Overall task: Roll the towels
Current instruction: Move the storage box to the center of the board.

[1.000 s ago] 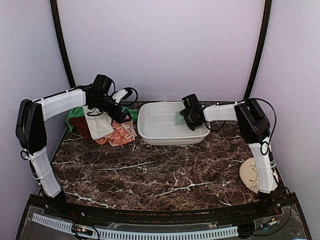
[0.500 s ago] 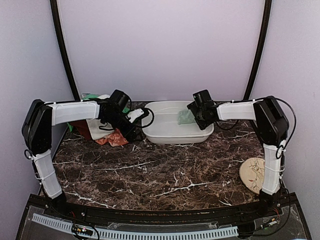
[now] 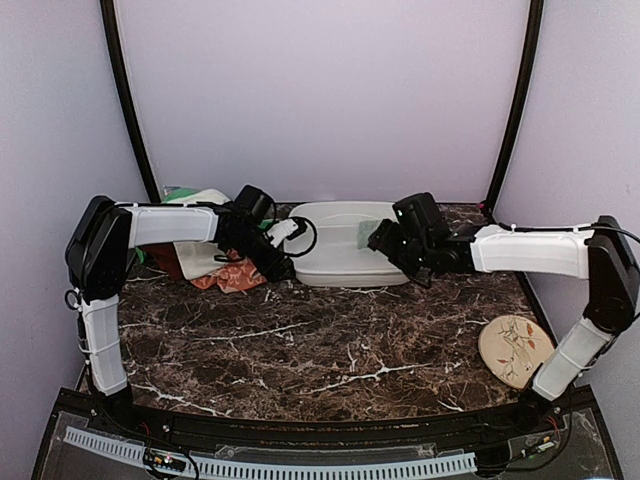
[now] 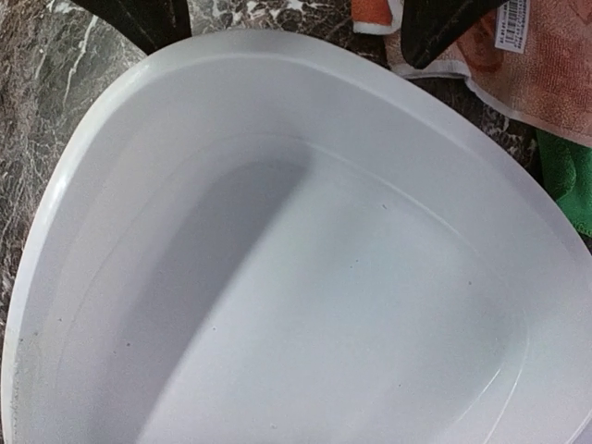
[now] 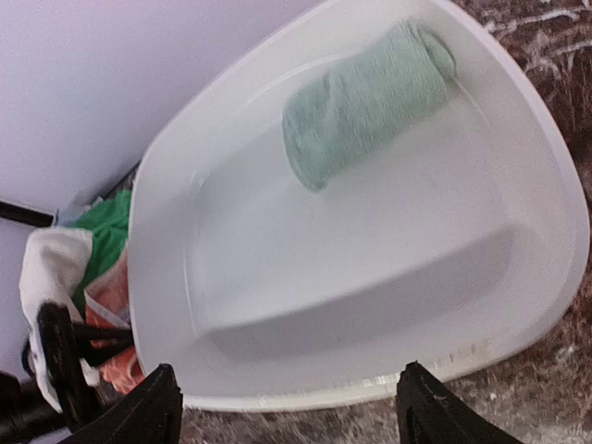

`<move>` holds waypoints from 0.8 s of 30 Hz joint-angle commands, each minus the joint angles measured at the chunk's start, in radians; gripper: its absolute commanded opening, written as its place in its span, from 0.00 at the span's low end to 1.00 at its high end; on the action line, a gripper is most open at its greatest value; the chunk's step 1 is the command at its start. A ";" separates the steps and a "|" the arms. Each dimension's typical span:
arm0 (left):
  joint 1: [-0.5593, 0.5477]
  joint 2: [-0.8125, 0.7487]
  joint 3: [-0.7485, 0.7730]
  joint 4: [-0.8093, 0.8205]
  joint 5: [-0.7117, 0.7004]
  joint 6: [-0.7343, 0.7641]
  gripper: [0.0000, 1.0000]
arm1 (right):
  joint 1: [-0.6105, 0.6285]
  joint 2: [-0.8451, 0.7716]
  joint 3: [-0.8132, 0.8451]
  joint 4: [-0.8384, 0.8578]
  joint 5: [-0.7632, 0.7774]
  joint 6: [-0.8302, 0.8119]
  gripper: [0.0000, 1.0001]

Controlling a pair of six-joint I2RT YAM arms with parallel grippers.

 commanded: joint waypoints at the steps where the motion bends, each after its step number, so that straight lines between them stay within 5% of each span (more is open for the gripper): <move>1: -0.004 0.047 0.065 0.060 -0.063 -0.036 0.80 | 0.068 -0.082 -0.232 0.038 0.001 -0.087 0.73; 6: -0.003 0.083 0.131 0.060 -0.062 -0.055 0.80 | 0.087 -0.110 -0.373 0.131 -0.043 -0.108 0.68; 15: 0.061 0.112 0.364 -0.146 -0.059 -0.019 0.94 | -0.019 0.169 -0.062 0.124 -0.145 -0.262 0.73; 19: 0.161 -0.006 0.400 -0.290 -0.040 -0.004 0.96 | -0.047 0.278 0.081 0.114 -0.174 -0.278 0.73; 24: 0.347 -0.298 0.171 -0.374 -0.060 0.012 0.96 | -0.087 0.369 0.156 0.156 -0.205 -0.272 0.74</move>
